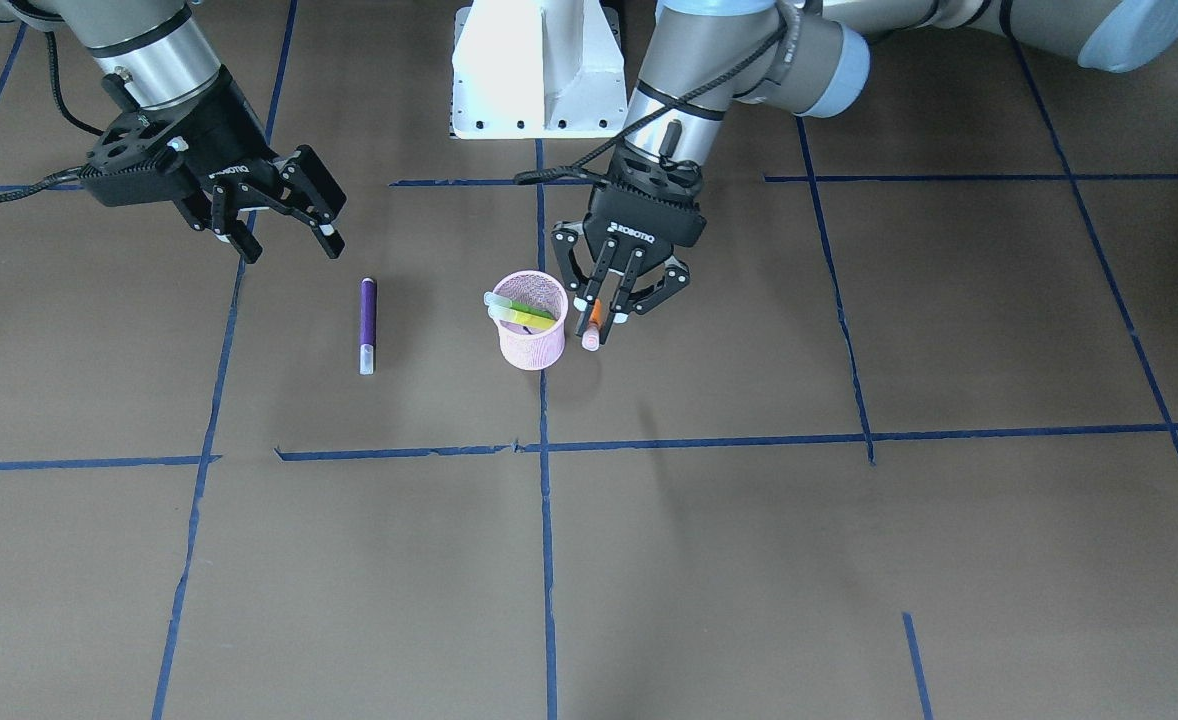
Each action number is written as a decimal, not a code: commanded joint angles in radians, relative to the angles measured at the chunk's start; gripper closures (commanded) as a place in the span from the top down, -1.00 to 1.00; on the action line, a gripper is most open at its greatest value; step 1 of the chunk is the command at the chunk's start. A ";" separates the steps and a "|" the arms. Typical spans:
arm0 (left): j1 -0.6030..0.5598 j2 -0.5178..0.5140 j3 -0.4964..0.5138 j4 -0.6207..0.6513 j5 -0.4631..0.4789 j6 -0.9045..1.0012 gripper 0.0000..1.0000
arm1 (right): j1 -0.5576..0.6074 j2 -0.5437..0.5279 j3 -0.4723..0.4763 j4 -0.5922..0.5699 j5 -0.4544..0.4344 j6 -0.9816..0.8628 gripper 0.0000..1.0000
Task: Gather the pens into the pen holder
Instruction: 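Lift the orange highlighter and carry it over the pink cup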
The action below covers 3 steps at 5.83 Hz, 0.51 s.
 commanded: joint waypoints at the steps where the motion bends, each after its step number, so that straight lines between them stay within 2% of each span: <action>1: 0.103 0.003 -0.002 -0.103 0.222 -0.031 -1.00 | 0.000 0.000 -0.002 -0.001 0.000 0.000 1.00; 2: 0.111 0.004 0.014 -0.103 0.226 -0.031 -1.00 | 0.000 0.000 -0.009 -0.001 0.000 0.000 1.00; 3: 0.154 0.007 0.018 -0.105 0.287 -0.028 -1.00 | -0.002 0.000 -0.012 -0.001 0.000 0.000 1.00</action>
